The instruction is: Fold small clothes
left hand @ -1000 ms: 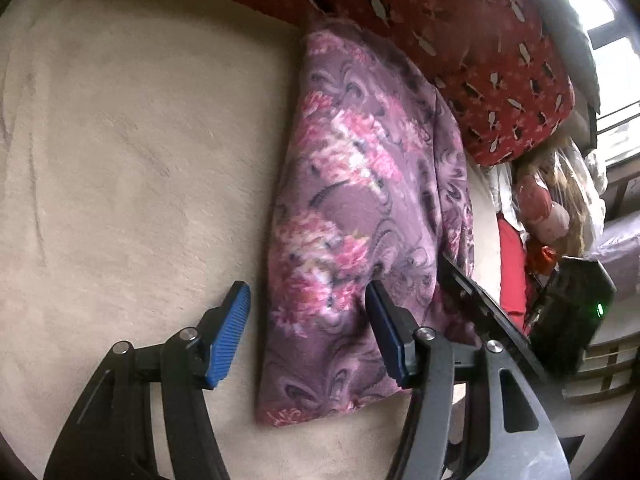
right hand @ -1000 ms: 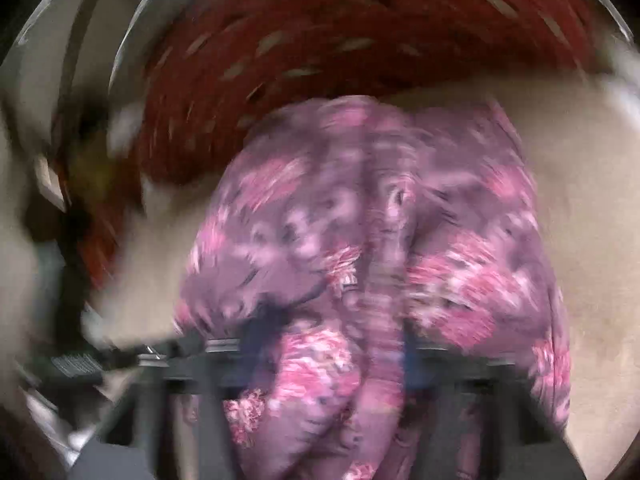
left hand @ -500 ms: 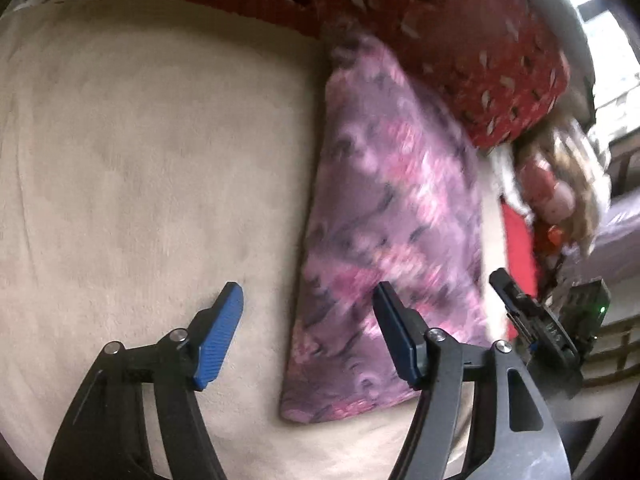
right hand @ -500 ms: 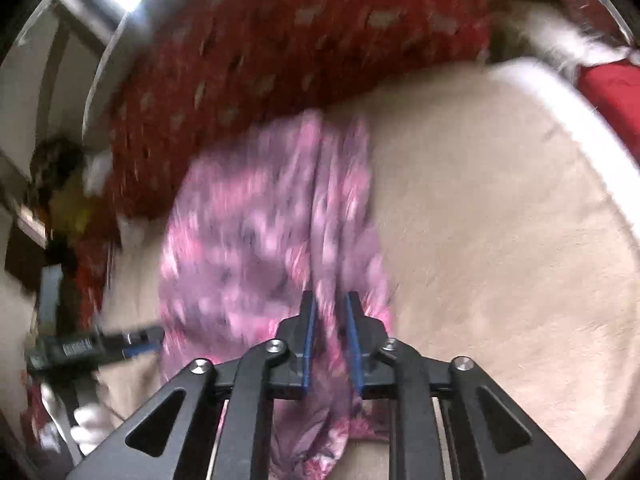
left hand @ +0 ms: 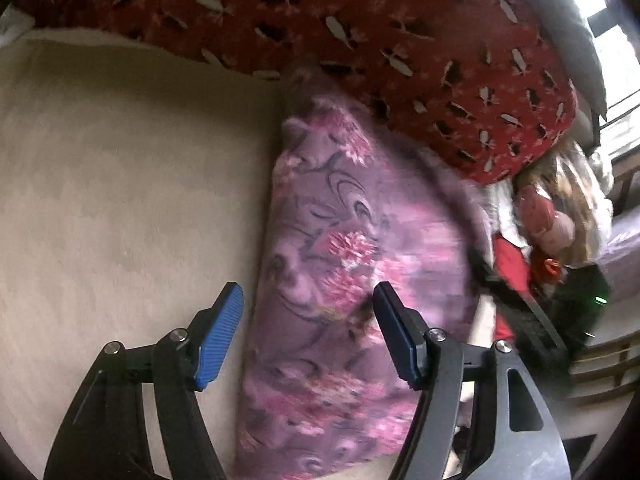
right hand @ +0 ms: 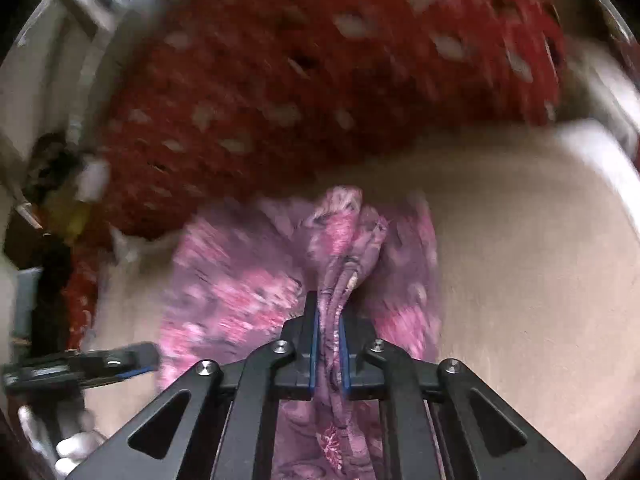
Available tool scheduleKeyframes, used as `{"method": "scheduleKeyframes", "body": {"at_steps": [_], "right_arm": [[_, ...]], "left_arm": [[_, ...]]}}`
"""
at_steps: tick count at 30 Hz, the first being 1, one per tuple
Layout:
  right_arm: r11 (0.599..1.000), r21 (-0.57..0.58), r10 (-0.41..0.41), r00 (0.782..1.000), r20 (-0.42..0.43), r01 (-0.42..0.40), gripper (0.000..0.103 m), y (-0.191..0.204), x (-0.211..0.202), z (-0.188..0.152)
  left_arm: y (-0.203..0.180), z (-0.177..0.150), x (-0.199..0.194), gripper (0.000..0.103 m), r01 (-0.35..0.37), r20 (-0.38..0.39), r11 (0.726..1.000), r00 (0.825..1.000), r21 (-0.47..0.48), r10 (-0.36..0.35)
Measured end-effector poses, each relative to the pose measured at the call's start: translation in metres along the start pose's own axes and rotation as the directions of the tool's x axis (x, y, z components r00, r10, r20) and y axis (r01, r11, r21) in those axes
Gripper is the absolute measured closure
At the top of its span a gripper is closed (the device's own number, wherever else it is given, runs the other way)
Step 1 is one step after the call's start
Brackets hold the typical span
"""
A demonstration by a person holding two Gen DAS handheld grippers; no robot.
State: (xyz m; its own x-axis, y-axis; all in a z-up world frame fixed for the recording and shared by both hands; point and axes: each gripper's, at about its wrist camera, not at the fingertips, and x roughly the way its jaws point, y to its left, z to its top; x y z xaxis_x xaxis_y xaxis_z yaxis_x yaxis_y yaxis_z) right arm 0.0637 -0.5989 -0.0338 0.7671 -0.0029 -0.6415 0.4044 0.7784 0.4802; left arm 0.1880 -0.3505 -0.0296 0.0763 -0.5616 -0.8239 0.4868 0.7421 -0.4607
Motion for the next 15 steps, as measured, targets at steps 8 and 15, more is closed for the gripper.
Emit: {"method": "scheduleKeyframes", "body": {"at_steps": [8,15], "right_arm": [[0.981,0.186,-0.037,0.998,-0.057,0.047,0.079,-0.055,0.013,-0.007],[0.999,0.041,0.018,0.996,0.092,-0.022,0.079,-0.013,-0.019,0.024]], "left_arm": [[-0.003,-0.002,0.017,0.032,-0.112,0.012,0.993,0.994,0.048,0.111],[-0.038,0.030,0.005,0.031,-0.162,0.114,0.985,0.981,0.055,0.155]]}}
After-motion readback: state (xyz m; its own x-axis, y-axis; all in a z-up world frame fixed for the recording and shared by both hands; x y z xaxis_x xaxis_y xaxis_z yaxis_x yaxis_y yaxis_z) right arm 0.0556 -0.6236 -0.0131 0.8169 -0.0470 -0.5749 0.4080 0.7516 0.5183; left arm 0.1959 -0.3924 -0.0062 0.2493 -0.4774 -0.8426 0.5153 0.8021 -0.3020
